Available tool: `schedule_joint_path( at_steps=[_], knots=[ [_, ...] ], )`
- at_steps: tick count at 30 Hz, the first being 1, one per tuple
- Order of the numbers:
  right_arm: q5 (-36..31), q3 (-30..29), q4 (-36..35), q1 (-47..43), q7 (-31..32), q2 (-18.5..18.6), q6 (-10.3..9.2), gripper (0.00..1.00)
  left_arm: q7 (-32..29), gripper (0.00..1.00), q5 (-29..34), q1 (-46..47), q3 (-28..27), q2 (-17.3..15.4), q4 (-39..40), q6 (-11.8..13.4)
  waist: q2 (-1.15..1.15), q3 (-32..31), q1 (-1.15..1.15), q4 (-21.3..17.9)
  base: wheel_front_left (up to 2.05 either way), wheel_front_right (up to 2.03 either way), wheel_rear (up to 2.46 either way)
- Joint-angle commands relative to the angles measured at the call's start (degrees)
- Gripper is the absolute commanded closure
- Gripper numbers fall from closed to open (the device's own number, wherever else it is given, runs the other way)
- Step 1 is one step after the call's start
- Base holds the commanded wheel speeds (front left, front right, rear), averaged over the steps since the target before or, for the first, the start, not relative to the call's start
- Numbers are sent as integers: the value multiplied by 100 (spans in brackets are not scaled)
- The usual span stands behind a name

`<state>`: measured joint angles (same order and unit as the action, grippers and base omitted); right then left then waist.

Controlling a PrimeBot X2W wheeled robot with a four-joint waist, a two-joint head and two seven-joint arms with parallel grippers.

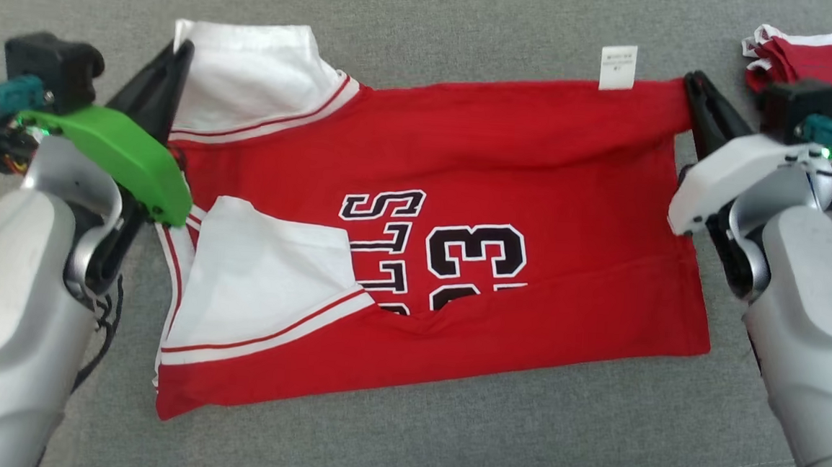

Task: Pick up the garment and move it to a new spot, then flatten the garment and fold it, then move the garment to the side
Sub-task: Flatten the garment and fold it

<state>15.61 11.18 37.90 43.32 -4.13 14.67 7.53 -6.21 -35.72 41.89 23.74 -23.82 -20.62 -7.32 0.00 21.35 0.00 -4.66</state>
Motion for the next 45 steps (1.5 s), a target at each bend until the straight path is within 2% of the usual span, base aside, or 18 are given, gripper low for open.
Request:
schedule_joint_path(
  at_steps=[1, 8, 14, 23, 30, 31, 32, 33, 34, 35, 36, 45],
  knots=[
    [77, -87, -140, -301, -93, 33, -8, 100, 83, 100, -64, -268, 2, -36, 132, -15, 0, -294, 0, 197, 0, 0, 0],
    [183, -632, -1201, -1836, -260, -48, -8, 100, 405, 100, -196, -1727, 6, -121, 1146, 276, 0, -764, 0, 416, 0, 0, 0],
    [42, -1061, -1950, -2821, -92, -274, -8, 100, 648, 100, -408, -2826, -4, 37, 1640, 599, 0, -1019, 0, 518, 0, 0, 0],
    [-157, -1511, -2457, -3504, 153, -557, -7, 100, 946, 100, -570, -3638, 63, 275, 1740, 836, 0, -1215, 0, 642, 0, 0, 0],
    [-238, -1615, -2577, -3665, 297, -673, -7, 100, 892, 100, -613, -3783, 179, 341, 1550, 804, 0, -1250, 0, 676, 0, 0, 0],
    [-243, -1608, -2573, -3680, 310, -692, -7, 100, 923, 71, -594, -3776, 195, 364, 1486, 794, 0, -1255, 0, 671, 0, 0, 0],
    [-252, -1603, -2565, -3693, 311, -701, -7, 100, 955, 29, -562, -3765, 202, 372, 1428, 802, 0, -1258, 0, 665, 0, 0, 0],
    [-268, -1625, -2542, -3709, 301, -710, -7, 88, 974, 0, -538, -3769, 224, 388, 1345, 816, 0, -1261, 0, 653, 0, 0, 0],
    [-277, -1642, -2534, -3723, 288, -717, -7, 67, 998, 0, -526, -3779, 242, 409, 1310, 821, 0, -1264, 0, 643, 0, 0, 0],
    [-277, -1691, -2528, -3738, 266, -739, -7, 28, 1060, 0, -532, -3788, 227, 440, 1279, 836, 0, -1270, 0, 631, 0, 0, 0],
    [-281, -1725, -2523, -3755, 248, -750, -7, 0, 1093, 0, -551, -3809, 209, 446, 1261, 842, 0, -1276, 0, 625, 0, 0, 0],
    [-349, -2214, -2791, -4077, 280, -909, -7, 0, 1746, 0, -560, -3923, -347, 522, 1490, 1339, 0, -1384, 0, 638, 0, 0, 0]
  ],
)
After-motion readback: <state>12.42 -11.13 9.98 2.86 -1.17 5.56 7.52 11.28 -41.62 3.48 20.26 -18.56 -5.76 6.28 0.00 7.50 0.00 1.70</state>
